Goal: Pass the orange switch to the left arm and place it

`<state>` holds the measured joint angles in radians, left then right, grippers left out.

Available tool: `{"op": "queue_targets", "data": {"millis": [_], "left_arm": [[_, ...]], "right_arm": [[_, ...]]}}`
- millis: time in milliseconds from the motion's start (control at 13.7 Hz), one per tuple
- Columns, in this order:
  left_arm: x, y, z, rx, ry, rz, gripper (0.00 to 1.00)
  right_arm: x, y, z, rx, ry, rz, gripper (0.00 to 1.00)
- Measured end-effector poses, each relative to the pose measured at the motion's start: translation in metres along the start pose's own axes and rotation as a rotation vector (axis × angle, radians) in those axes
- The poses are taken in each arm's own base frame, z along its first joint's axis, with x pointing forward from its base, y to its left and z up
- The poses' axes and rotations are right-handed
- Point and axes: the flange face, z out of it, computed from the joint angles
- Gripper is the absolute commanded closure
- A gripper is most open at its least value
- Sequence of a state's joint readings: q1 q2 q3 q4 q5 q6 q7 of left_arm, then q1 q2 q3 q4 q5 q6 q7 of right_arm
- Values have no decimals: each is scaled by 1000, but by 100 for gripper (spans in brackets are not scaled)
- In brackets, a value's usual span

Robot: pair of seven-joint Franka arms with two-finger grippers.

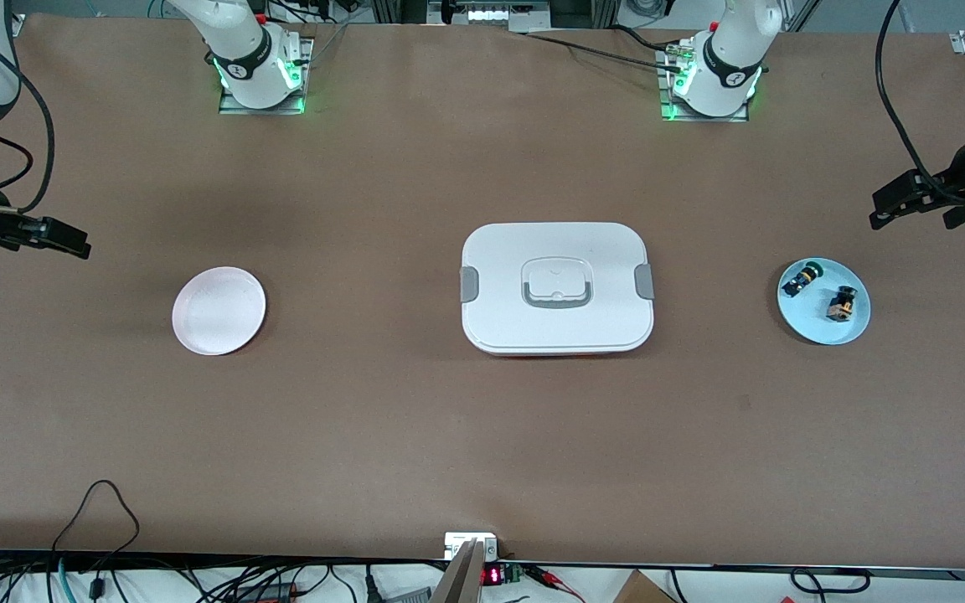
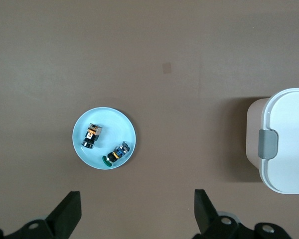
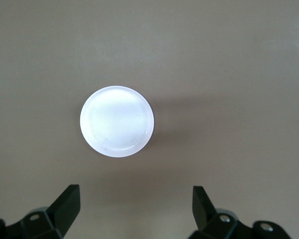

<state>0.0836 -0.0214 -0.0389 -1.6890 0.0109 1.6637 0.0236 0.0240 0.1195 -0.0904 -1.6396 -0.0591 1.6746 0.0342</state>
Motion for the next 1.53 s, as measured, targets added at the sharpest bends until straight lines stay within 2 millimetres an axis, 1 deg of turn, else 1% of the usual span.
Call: {"op": "queue_targets", "data": {"millis": [146, 365, 802, 1531], "left_arm": [[-1, 0, 1, -1, -8, -1, 0], [-1, 2, 1, -23, -12, -3, 0], [-1, 3, -3, -32, -4, -5, 0], [-1, 2, -5, -32, -2, -7, 0]], "right_arm": [[-10, -2, 2, 18, -6, -1, 0], [-18, -2, -7, 29, 10, -5, 0], [-18, -4, -15, 30, 35, -58, 0], [-17, -7, -16, 30, 38, -65, 0]]}}
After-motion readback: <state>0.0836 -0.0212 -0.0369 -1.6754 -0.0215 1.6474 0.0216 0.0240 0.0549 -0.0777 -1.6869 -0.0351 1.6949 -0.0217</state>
